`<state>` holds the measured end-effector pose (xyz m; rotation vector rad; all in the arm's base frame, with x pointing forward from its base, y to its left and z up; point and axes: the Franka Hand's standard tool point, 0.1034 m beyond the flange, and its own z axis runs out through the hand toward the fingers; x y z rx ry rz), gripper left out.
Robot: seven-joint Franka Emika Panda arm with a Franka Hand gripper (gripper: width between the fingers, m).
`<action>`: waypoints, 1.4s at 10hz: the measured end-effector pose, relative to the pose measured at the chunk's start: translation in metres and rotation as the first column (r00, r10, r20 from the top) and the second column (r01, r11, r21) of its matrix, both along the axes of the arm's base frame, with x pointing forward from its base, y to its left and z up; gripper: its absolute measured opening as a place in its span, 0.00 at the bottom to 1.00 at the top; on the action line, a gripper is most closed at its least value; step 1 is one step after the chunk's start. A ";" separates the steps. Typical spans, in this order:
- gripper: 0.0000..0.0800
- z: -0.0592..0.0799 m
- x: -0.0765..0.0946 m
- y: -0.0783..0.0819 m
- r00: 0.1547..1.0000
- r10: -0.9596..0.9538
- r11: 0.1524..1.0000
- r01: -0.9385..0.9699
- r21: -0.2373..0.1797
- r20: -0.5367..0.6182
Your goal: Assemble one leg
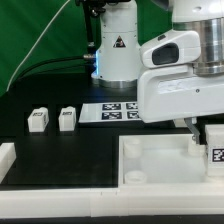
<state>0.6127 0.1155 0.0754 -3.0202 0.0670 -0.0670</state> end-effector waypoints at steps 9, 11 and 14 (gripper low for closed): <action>0.37 -0.002 -0.005 0.013 0.749 -0.654 0.751 0.659 0.021 -0.109; 0.37 -0.002 -0.006 0.019 0.591 -0.793 0.596 0.803 0.010 -0.146; 0.37 -0.002 -0.006 0.023 0.364 -0.911 0.373 0.928 -0.012 -0.191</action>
Offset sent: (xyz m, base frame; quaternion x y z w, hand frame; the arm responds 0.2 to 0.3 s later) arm 0.0000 0.0000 0.0000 0.0000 0.0000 0.0899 0.9960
